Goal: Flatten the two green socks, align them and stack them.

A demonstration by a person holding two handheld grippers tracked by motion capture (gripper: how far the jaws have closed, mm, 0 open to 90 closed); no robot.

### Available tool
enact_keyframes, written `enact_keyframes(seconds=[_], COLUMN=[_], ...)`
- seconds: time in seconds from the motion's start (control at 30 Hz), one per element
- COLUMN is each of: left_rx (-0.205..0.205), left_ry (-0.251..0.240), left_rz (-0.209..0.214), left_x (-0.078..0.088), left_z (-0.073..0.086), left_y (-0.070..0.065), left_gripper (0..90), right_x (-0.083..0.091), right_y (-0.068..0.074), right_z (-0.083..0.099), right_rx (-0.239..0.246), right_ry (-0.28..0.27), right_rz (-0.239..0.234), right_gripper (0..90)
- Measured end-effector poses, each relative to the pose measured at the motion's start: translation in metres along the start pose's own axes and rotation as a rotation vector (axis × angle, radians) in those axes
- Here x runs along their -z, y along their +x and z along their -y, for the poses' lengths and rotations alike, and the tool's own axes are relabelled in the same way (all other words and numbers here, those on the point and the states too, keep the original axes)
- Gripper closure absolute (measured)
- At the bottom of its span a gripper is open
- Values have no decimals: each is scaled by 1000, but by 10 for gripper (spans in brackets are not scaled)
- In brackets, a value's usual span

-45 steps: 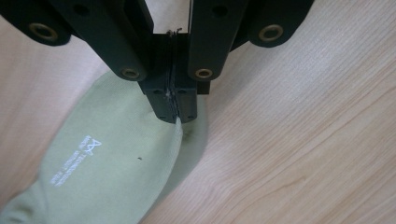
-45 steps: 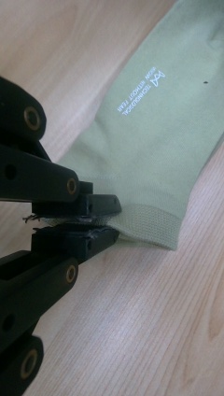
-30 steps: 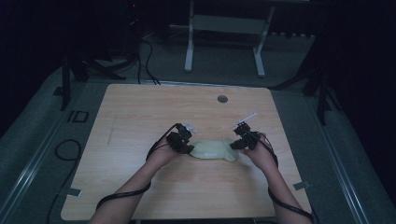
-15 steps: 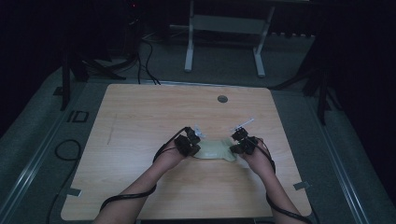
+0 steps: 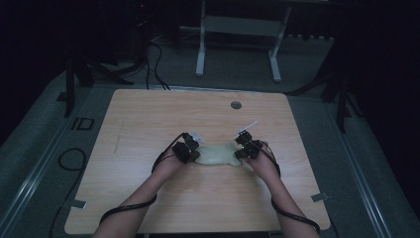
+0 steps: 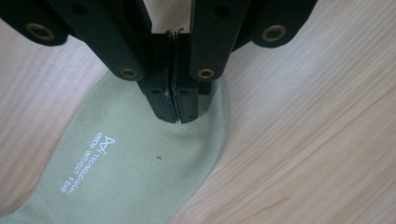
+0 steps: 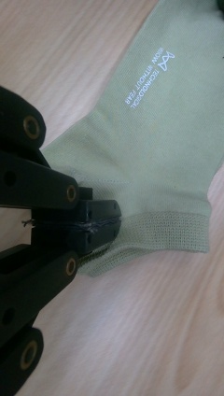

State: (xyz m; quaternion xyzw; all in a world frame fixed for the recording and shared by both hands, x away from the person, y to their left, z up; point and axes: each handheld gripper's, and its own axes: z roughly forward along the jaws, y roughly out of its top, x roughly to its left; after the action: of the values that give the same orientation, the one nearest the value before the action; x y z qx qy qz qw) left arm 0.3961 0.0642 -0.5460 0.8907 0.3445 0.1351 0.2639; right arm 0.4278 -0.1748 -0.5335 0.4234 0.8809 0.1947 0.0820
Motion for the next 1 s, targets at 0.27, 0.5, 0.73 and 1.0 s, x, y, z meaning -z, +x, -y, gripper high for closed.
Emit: enact_keyframes(seconds=[0.27, 0.5, 0.73, 1.0], left_rx=[43, 42, 23, 31], left_ry=[-3, -32, -68, -67], left_rz=[-7, 11, 40, 55], left_x=[4, 14, 28, 32], left_z=[8, 3, -3, 7], left_y=[17, 11, -1, -9], left_gripper=[873, 788, 386, 86], right_x=[-9, -1, 19, 30], right_y=[7, 7, 9, 5], right_z=[-22, -23, -14, 5], right_rx=[29, 15, 53, 63], right_ry=[17, -20, -112, -158], right_rz=[-6, -40, -71, -48], right_gripper=[854, 754, 437, 155])
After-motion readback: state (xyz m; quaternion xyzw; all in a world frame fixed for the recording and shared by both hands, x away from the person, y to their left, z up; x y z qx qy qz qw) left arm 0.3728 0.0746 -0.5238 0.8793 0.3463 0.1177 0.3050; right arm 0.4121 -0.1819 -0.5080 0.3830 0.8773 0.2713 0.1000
